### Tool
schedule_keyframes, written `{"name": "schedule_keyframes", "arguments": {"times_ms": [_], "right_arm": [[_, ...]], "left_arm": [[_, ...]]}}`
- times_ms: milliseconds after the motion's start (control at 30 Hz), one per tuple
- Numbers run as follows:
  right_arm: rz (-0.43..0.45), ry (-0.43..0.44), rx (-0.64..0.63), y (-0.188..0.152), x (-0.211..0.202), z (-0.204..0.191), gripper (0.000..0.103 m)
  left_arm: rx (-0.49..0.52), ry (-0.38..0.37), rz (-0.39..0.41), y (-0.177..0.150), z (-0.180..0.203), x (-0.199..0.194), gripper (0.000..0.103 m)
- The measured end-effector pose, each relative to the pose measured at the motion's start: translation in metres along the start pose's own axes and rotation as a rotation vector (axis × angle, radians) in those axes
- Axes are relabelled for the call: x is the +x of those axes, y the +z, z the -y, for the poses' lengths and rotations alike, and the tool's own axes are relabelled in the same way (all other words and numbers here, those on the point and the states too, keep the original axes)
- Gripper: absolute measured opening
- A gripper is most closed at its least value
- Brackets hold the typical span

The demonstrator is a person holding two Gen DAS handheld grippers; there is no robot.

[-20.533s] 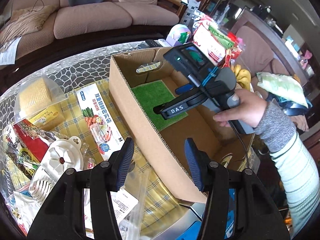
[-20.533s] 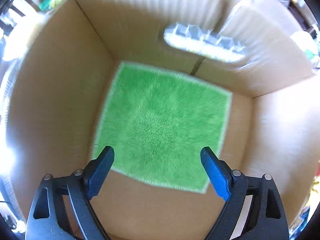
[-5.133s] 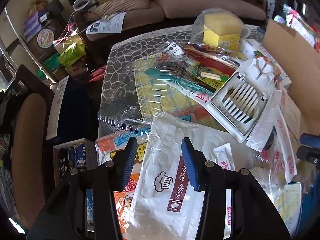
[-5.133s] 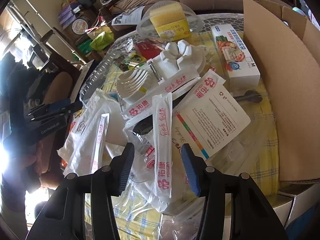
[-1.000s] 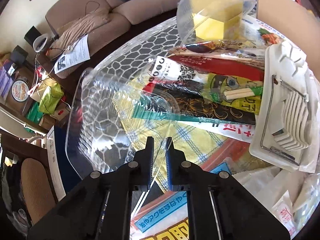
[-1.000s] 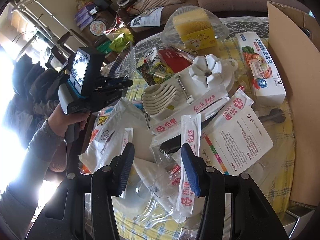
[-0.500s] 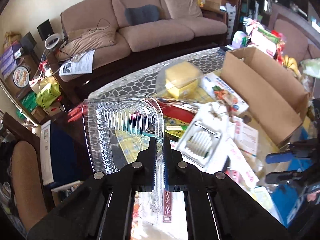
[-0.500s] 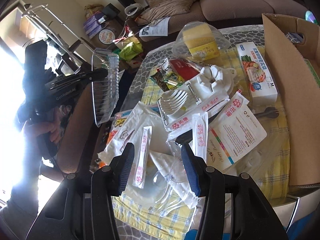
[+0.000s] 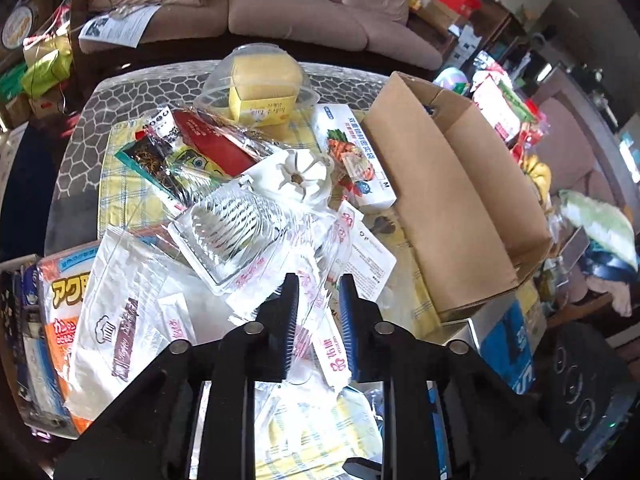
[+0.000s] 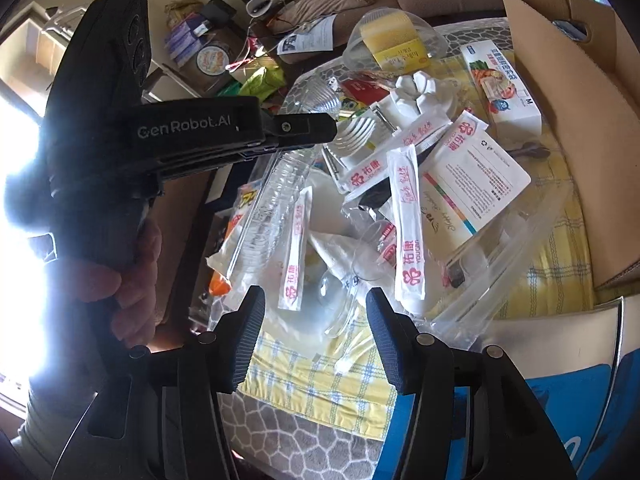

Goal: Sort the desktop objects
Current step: 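Carry the clear container with the left gripper into the cardboard box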

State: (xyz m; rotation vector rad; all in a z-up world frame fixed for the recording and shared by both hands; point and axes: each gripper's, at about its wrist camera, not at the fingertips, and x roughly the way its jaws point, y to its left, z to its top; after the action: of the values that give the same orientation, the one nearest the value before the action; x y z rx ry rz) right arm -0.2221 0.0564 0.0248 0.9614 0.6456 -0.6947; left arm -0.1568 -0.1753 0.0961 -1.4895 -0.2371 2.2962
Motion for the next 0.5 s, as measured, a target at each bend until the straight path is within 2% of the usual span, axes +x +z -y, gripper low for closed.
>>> {"name": "schedule_keyframes", "arguments": {"times_ms": [33, 67, 133, 200, 267, 333, 433, 500], "right_arm": [[-0.002, -0.013, 0.007, -0.001, 0.001, 0.002, 0.055], [-0.001, -0.015, 0.012, -0.001, 0.002, 0.004, 0.055], [-0.003, -0.015, 0.02, -0.001, 0.004, 0.008, 0.055], [-0.008, -0.014, 0.024, 0.0, 0.009, 0.01, 0.055], [-0.015, -0.019, 0.033, 0.001, 0.016, 0.012, 0.055], [-0.018, -0.016, 0.046, 0.003, 0.022, 0.013, 0.055], [-0.027, -0.032, 0.056, 0.006, 0.035, 0.013, 0.055], [-0.037, -0.038, 0.064, 0.007, 0.044, 0.013, 0.055]], "left_arm": [[-0.014, 0.001, 0.001, 0.001, -0.003, -0.004, 0.046], [-0.027, -0.017, -0.001, 0.001, -0.006, -0.008, 0.051], [-0.043, -0.067, 0.01, 0.001, -0.018, -0.024, 0.053], [-0.038, -0.052, 0.04, 0.0, -0.032, -0.044, 0.056], [-0.018, 0.024, 0.087, -0.002, -0.052, -0.061, 0.064], [-0.007, 0.152, 0.119, -0.004, -0.077, -0.068, 0.067], [-0.003, 0.277, 0.083, -0.012, -0.115, -0.055, 0.067], [0.016, 0.323, 0.068, -0.019, -0.131, -0.041, 0.067]]}}
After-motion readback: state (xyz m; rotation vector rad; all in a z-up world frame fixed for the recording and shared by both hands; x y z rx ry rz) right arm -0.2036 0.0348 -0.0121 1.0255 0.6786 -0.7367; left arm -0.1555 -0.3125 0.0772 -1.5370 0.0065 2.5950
